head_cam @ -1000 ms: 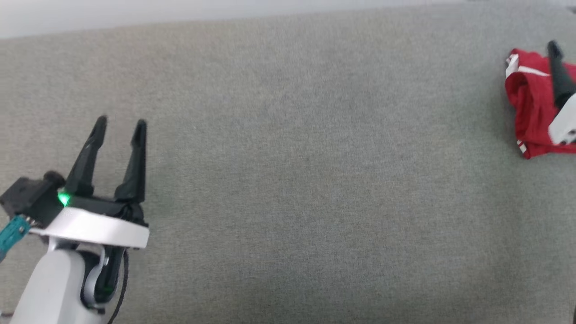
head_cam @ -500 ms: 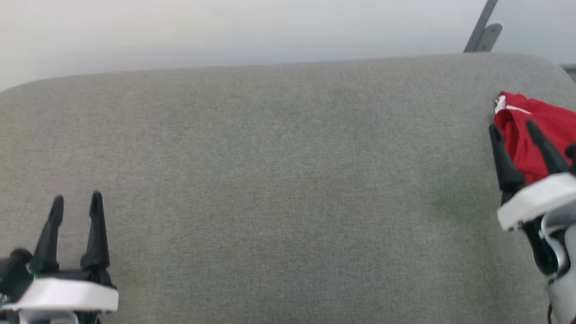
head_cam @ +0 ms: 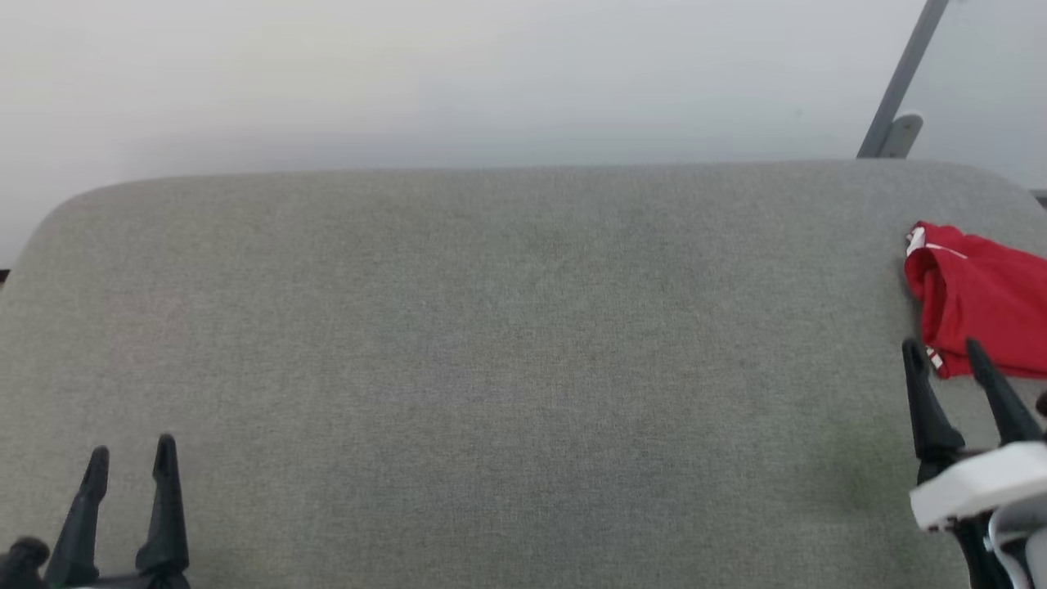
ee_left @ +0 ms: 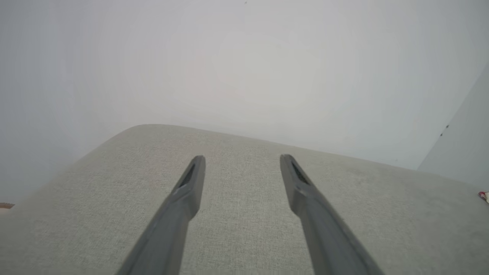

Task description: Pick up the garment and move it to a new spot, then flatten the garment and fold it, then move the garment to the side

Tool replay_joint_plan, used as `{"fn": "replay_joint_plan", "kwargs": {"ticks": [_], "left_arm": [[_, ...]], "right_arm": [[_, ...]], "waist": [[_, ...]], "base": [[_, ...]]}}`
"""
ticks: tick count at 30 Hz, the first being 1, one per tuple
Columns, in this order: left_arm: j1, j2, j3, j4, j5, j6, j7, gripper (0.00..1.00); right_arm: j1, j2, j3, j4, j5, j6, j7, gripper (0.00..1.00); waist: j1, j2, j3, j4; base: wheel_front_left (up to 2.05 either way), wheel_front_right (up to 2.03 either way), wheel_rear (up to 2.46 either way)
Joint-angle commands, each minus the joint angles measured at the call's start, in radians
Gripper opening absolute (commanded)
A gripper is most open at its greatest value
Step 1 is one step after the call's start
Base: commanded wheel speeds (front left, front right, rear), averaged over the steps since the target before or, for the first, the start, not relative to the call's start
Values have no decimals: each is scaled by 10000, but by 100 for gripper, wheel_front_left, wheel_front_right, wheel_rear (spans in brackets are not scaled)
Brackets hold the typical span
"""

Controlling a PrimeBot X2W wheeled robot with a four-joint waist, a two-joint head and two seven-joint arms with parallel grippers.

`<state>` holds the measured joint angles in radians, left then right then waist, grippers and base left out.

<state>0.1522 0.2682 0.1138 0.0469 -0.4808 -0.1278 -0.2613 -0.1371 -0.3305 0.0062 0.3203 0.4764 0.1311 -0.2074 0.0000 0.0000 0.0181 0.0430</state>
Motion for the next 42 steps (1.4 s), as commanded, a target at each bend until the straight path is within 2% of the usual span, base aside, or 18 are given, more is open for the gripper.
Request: {"fn": "replay_joint_plan", "kwargs": {"ticks": [1, 12, 22, 26, 27, 30, 42], "left_arm": [[175, 29, 44, -42, -69, -31, -47, 100], [838, -127, 137, -43, -406, -33, -47, 100], [971, -187, 81, 13, -590, -33, -47, 100], [892, -228, 241, -18, -353, -33, -47, 100], [919, -227, 185, 33, -465, 2, 6, 0], [955, -433, 121, 306, -522, 2, 40, 0], [364, -704, 99, 568, -2270, -3, 635, 0]], "right_arm": [[194, 78, -81, -56, 92, -8, -102, 100], [1374, 541, -380, -342, 127, -8, -402, 100], [1750, 732, -425, -525, 10, -8, -357, 100], [1819, 842, -405, -607, -41, -6, -301, 100], [1721, 816, -407, -531, 47, 0, -299, 0], [1836, 974, -374, -296, 103, 0, -286, 0], [1562, 1263, -527, -378, 1914, -1, 292, 0]], "waist": [[0, 0, -104, 36], [0, 0, -425, 11], [0, 0, -494, -79], [0, 0, -497, -79], [0, 0, -498, -82], [0, 0, -497, -84], [0, 0, -464, -118]], "base": [[0, 0, 0], [0, 0, 0], [0, 0, 0], [0, 0, 0], [0, 0, 0], [0, 0, 0], [0, 0, 0]]}}
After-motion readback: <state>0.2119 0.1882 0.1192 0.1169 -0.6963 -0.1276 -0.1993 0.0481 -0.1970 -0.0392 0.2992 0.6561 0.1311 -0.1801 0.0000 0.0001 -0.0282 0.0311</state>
